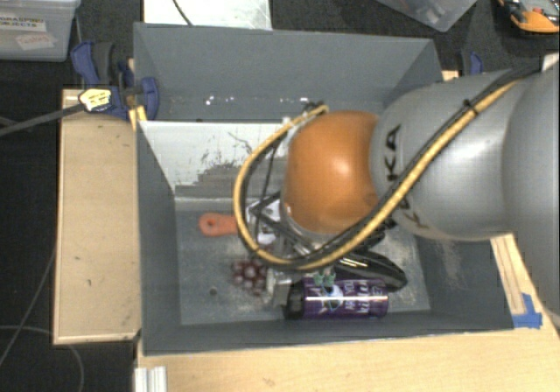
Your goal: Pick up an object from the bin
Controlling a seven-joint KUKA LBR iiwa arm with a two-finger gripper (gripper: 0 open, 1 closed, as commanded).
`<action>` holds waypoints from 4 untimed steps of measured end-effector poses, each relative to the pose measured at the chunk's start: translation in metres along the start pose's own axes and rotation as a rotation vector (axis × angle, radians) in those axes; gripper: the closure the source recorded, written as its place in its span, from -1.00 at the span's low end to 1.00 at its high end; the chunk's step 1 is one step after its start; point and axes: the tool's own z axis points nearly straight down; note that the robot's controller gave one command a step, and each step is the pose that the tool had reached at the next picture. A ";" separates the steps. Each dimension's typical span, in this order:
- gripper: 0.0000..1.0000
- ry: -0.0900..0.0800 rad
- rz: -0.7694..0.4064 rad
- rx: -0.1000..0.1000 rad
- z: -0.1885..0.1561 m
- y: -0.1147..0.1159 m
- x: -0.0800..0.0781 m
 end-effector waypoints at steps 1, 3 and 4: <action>-1.00 0.014 0.120 0.005 0.025 -0.058 -0.019; -1.00 0.003 -0.186 0.006 -0.050 -0.076 -0.018; -1.00 0.021 -0.085 -0.002 0.061 -0.083 0.005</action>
Offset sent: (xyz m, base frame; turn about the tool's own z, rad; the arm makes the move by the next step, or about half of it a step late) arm 0.0003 -0.0181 -0.0179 0.0366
